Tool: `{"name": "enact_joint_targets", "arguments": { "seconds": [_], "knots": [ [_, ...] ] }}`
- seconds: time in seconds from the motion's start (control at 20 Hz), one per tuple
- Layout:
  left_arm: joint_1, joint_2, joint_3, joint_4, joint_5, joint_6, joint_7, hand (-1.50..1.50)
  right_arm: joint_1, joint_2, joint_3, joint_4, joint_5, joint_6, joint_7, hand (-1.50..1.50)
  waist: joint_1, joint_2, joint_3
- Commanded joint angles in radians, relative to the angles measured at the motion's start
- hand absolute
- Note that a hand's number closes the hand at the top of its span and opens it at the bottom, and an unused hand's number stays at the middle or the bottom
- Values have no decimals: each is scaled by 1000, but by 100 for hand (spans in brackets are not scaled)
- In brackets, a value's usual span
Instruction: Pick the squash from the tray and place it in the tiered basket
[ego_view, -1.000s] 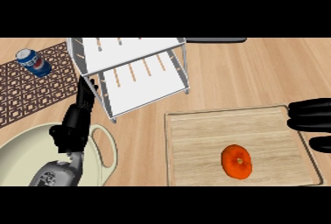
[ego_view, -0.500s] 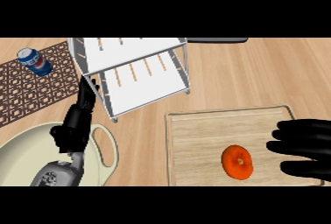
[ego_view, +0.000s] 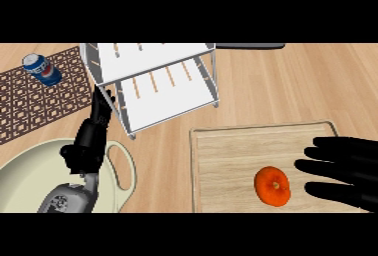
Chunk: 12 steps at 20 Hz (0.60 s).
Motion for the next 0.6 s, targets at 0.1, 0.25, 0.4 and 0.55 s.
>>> {"name": "enact_joint_targets", "arguments": {
  "seconds": [0.1,0.25,0.4,0.55],
  "knots": [
    [5,5,11,23,15,-35,-14,0,-19,-1,73,-2,181,92,-177,-150,7,6,-2],
    [-31,-14,-21,30,-16,-22,26,0,-12,-42,91,-22,199,56,-260,-150,3,8,0],
    [10,-12,-18,9,-8,-26,3,0,-18,-61,148,-46,272,-5,-308,-150,14,9,1],
    [-56,-24,-12,33,-20,-19,37,0,-15,-65,182,-23,364,-99,-383,-150,5,10,0]
  ]
}}
